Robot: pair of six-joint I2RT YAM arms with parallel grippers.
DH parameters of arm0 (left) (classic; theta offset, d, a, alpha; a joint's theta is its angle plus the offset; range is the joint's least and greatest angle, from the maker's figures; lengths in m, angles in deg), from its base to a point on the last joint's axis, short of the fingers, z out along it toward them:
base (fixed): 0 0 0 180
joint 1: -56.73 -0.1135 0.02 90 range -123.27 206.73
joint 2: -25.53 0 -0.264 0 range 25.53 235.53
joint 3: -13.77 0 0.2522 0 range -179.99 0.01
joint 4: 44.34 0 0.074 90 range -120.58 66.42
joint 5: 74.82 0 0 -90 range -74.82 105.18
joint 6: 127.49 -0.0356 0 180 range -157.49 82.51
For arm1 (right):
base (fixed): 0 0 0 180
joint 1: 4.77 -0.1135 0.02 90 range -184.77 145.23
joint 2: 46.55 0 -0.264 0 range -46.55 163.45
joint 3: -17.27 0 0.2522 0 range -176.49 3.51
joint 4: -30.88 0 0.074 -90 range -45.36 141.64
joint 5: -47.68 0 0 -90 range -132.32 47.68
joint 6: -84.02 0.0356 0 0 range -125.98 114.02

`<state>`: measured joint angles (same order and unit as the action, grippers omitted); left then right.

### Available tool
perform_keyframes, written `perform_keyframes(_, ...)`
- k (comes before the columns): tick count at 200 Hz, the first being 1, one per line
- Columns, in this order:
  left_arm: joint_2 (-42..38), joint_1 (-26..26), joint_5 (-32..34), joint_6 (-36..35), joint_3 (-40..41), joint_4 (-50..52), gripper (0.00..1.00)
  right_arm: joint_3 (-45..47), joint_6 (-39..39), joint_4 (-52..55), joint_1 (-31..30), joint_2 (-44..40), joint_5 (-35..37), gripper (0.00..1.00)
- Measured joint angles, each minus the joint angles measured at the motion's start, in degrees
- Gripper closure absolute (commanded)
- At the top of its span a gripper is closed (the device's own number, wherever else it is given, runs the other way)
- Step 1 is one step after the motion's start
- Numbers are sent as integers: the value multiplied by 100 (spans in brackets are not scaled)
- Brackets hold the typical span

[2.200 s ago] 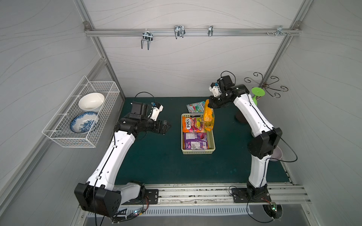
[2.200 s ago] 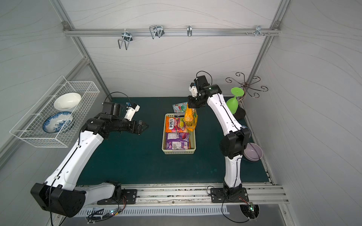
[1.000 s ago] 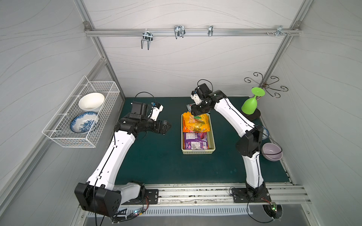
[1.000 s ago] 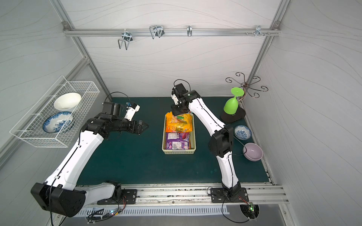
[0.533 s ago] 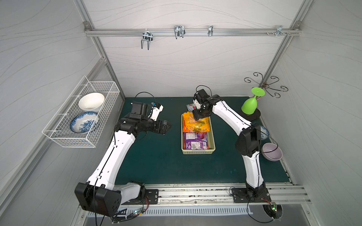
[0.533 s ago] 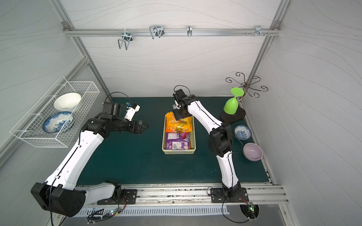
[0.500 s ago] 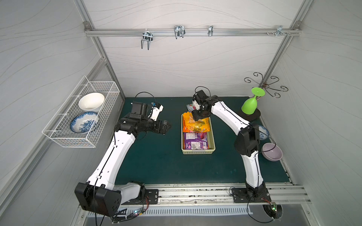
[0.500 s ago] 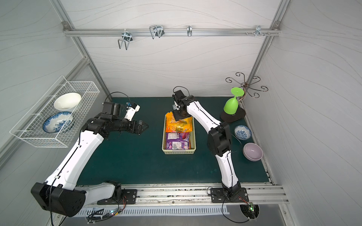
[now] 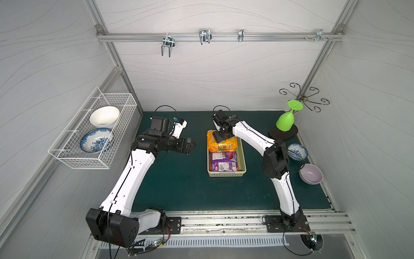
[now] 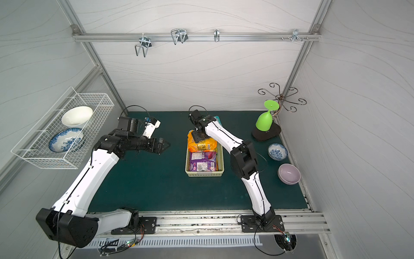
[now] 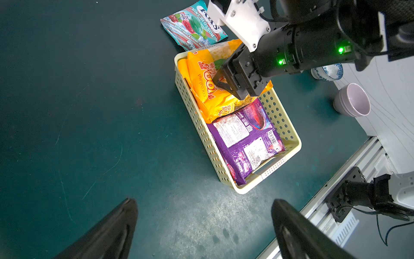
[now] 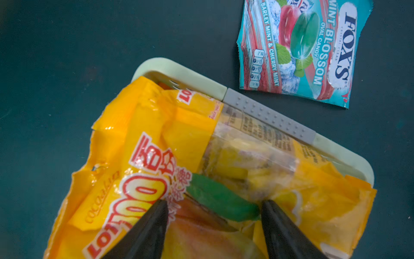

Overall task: Put the candies in the basket
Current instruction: Place the candy in the basket, then pick up the candy at the center of the board.

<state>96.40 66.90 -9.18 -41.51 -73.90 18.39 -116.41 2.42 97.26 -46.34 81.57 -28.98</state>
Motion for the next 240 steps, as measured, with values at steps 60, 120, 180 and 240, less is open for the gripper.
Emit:
perform_keyframes(60, 44, 0, -7, 7, 0, 2, 2, -232, -140, 518, 68, -254, 256, 8)
perform_keyframes(120, 44, 0, 7, -2, 4, 7, 2, -855, -111, 608, 855, -396, 118, 8)
perform_keyframes(180, 157, 0, -2, -15, 7, 4, 2, -1716, 122, 595, 1364, 339, -208, 9)
perform_keyframes(240, 411, 0, -11, -20, 7, 4, 2, -2153, 291, 426, 1672, 1108, -468, 13)
